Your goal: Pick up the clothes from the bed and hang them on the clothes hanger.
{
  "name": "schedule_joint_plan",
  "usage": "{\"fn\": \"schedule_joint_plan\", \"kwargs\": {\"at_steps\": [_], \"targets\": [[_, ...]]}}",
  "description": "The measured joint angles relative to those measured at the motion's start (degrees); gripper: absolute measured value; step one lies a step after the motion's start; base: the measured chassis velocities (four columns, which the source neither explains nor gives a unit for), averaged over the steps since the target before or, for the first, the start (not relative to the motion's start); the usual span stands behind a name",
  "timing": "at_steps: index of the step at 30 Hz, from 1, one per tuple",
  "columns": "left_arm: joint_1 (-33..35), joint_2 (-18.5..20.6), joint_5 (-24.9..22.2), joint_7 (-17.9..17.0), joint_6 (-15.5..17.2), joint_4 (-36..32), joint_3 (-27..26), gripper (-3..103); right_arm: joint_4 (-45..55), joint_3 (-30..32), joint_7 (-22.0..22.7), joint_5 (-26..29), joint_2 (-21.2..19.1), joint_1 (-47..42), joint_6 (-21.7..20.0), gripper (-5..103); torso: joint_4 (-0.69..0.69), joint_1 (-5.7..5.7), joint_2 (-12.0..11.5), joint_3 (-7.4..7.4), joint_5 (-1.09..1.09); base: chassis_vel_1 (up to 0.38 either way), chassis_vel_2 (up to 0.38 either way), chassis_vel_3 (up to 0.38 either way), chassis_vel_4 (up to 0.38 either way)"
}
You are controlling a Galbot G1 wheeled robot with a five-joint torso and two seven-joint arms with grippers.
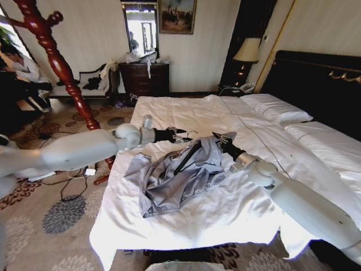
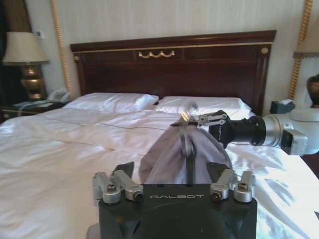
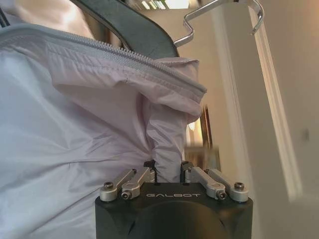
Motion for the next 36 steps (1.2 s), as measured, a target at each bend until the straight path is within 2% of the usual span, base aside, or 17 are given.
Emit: {"fn": "schedule_joint_plan", "kwargs": {"at_steps": [2, 3, 4, 8, 10, 12, 13, 16, 17, 19, 21, 23, 24, 26, 30, 35, 36], "targets": [[0.0, -1.31, 0.05, -0.24, 0.03, -0.8, -0.14, 85, -0.02, 0.01, 0.63, 1.4, 0.01, -0.22, -0.93, 20, -0.01, 0.0, 0.0, 0.0, 0.0, 0.0, 0.0, 0.0, 0.0], [0.26, -4.36, 0.2, -0.34, 0.04, -2.69, -0.53, 95, -0.28, 0.31, 2.03, 3.86, 0.23, -0.57, -2.3, 20, -0.03, 0.0, 0.0, 0.0, 0.01, 0.0, 0.0, 0.0, 0.0], [0.69, -6.54, 0.55, -0.36, 0.04, -3.74, -0.8, 98, -0.64, 0.61, 2.86, 4.89, 0.46, -0.69, -2.69, 20, -0.02, 0.0, 0.0, 0.0, 0.01, 0.0, 0.0, 0.0, 0.0], [2.65, -11.7, 1.5, -0.94, -0.02, -5.56, -1.38, 100, -1.79, 0.94, 5.27, 7.08, 1.16, -0.59, -3.16, 20, -0.01, 0.0, 0.0, 0.0, -0.01, 0.0, 0.0, 0.0, 0.0], [3.05, -12.5, 1.65, -1.26, -0.03, -5.88, -1.5, 100, -1.91, 0.94, 5.56, 7.25, 1.24, -0.48, -3.16, 20, -0.01, 0.0, 0.0, 0.0, -0.01, 0.0, 0.0, 0.0, 0.0], [5.27, -15.23, 2.26, -5.22, -0.19, -7.43, -2.04, 100, -2.09, 1.02, 6.77, 7.65, 1.55, -0.26, -3.36, 20, -0.01, 0.0, 0.0, 0.0, 0.0, 0.0, 0.0, 0.0, 0.0], [5.27, -15.23, 2.26, -5.22, -0.19, -7.43, -2.04, 100, -2.09, 1.02, 6.77, 7.65, 1.55, -0.26, -3.36, 20, -0.01, 0.0, 0.0, 0.0, 0.0, 0.0, 0.0, 0.0, 0.0], [8.35, -17.58, 2.58, -11.75, -0.82, -9.45, -2.57, 100, -1.96, 1.33, 9.26, 7.93, 1.85, -1.08, -6.0, 20, -0.01, 0.0, 0.0, 0.0, 0.01, 0.0, 0.0, 0.0, 0.0], [8.35, -17.58, 2.58, -11.75, -0.82, -9.45, -2.57, 100, -1.96, 1.33, 9.26, 7.93, 1.85, -1.08, -6.0, 20, -0.01, 0.0, 0.0, 0.0, 0.01, 0.0, 0.0, 0.0, 0.0], [10.19, -18.17, 2.93, -14.05, -1.55, -10.03, -2.88, 100, -1.32, 1.44, 10.98, 8.14, 1.72, -1.87, -9.99, 20, -0.02, 0.0, 0.0, 0.0, 0.01, 0.0, 0.0, 0.0, 0.0], [12.25, -18.28, 3.07, -15.62, -2.68, -10.11, -3.3, 100, -0.69, 1.38, 15.43, 9.89, 1.61, -2.92, -15.98, 20, -0.04, 0.0, 0.0, 0.0, 0.01, 0.0, 0.0, 0.0, 0.0], [12.74, -18.23, 3.08, -16.07, -3.07, -10.07, -3.35, 100, -0.59, 1.38, 16.6, 10.26, 1.61, -3.15, -17.31, 20, -0.04, 0.0, 0.0, 0.0, 0.01, 0.0, 0.0, 0.0, 0.0], [14.0, -17.79, 3.05, -17.8, -4.08, -9.92, -3.42, 100, -0.35, 1.34, 19.82, 11.01, 1.59, -3.64, -20.5, 20, -0.03, 0.0, 0.0, 0.0, 0.02, 0.0, 0.0, 0.0, 0.0], [14.55, -17.24, 2.88, -19.4, -4.77, -9.74, -2.7, 100, -0.21, 1.22, 21.61, 11.89, 1.49, -3.88, -22.57, 20, -0.04, 0.0, 0.0, 0.0, 0.01, 0.0, 0.0, 0.0, 0.0], [14.72, -15.68, 2.27, -19.88, -5.25, -8.47, -0.95, 100, -0.56, 0.59, 23.22, 14.95, 1.45, -3.86, -22.48, 20, 0.0, 0.0, 0.0, 0.0, 0.02, 0.0, 0.0, 0.0, 0.0], [14.74, -11.59, -0.4, -19.77, -5.29, -3.17, 0.53, 100, -0.8, 0.08, 23.56, 15.73, 0.9, -3.81, -20.67, 20, -0.01, 0.0, 0.0, 0.0, 0.02, 0.0, 0.0, 0.0, 0.0], [14.74, -9.29, -2.13, -19.36, -5.13, 0.34, 0.66, 100, -0.7, -0.02, 23.68, 15.67, 0.56, -3.85, -20.2, 20, -0.01, 0.0, 0.0, 0.0, 0.02, 0.0, 0.0, 0.0, 0.0]]}}
